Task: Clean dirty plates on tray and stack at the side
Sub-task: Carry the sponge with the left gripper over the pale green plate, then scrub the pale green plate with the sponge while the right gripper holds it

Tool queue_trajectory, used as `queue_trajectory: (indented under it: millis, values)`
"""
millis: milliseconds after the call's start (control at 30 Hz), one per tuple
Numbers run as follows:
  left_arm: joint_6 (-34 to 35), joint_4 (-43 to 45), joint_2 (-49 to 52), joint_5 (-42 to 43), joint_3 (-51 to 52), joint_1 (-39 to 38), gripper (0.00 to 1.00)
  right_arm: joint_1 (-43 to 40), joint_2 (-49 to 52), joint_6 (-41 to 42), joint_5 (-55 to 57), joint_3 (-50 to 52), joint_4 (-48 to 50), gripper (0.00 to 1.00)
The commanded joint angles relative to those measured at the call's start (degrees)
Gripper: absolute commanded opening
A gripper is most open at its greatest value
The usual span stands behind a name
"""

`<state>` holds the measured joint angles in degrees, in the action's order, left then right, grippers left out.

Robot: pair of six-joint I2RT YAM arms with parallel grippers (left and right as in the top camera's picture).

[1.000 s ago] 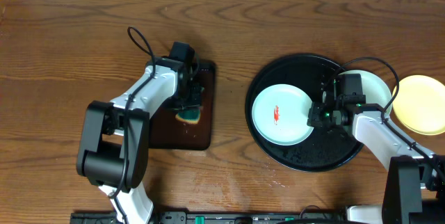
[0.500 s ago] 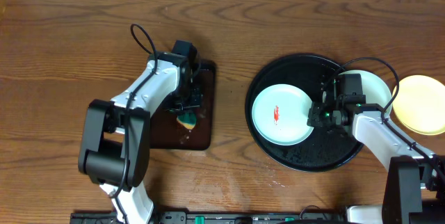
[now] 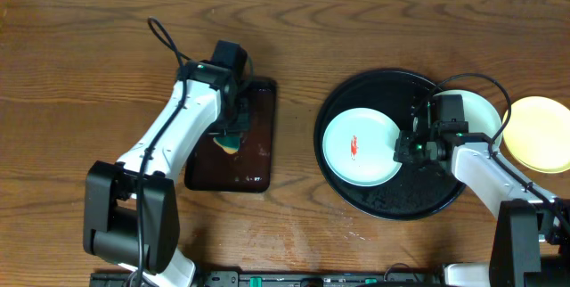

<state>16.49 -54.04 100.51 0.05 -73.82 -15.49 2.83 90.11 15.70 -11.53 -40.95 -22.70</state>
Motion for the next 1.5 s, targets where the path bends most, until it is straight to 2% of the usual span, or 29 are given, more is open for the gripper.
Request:
queue_trajectory:
  millis: [0, 100, 233, 533, 733, 900, 1000, 1133, 1333, 1400, 1467]
  values:
    - [0.59, -1.88, -0.37, 1.25, -7.17, -3.76, 0.07, 0.00, 1.84, 0.15, 1.60, 0.61, -0.90, 0.01]
    - [1.66, -1.97, -0.37, 6.64, -12.07, -8.00, 0.07, 0.00, 1.84, 0.15, 1.60, 0.61, -0.87, 0.01]
    - [6.10, 4.96, 0.13, 14.19, -12.63, -14.25, 0.07, 0.00, 1.84, 0.17, 1.60, 0.61, -0.90, 0.01]
    - [18.25, 17.18, 9.73, 16.72, -12.66, -28.04, 0.07, 0.00, 1.84, 0.15, 1.57, 0.61, -1.20, 0.01]
    - [19.69, 23.47, 16.87, 20.13, -12.66, -31.47, 0.08, 0.00, 1.84, 0.15, 1.33, 0.61, -1.55, 0.01]
    - [19.23, 23.19, 21.24, 20.26, -12.66, -31.32, 0.08, 0.00, 1.84, 0.17, 0.57, 0.61, -1.55, 0.01]
    - [18.71, 20.68, 23.69, 17.03, -12.66, -31.04, 0.07, 0.00, 1.84, 0.17, 0.52, 0.61, -1.57, 0.01]
    - [18.78, 12.98, 24.33, 3.50, -12.85, -30.14, 0.07, 0.00, 1.84, 0.15, 0.52, 0.61, -1.81, 0.01]
    - [18.69, 4.13, 24.24, -10.69, -16.76, -28.57, 0.08, 0.00, 1.84, 0.15, 0.55, 0.61, -1.79, 0.01]
    - [17.99, 4.52, 24.24, -12.83, -17.07, -28.55, 0.07, 0.00, 1.84, 0.15, 0.55, 0.61, -1.79, 0.01]
    - [16.59, 7.04, 24.33, -10.08, -17.05, -28.59, 0.07, 0.00, 1.84, 0.15, 0.57, 0.61, -1.79, 0.01]
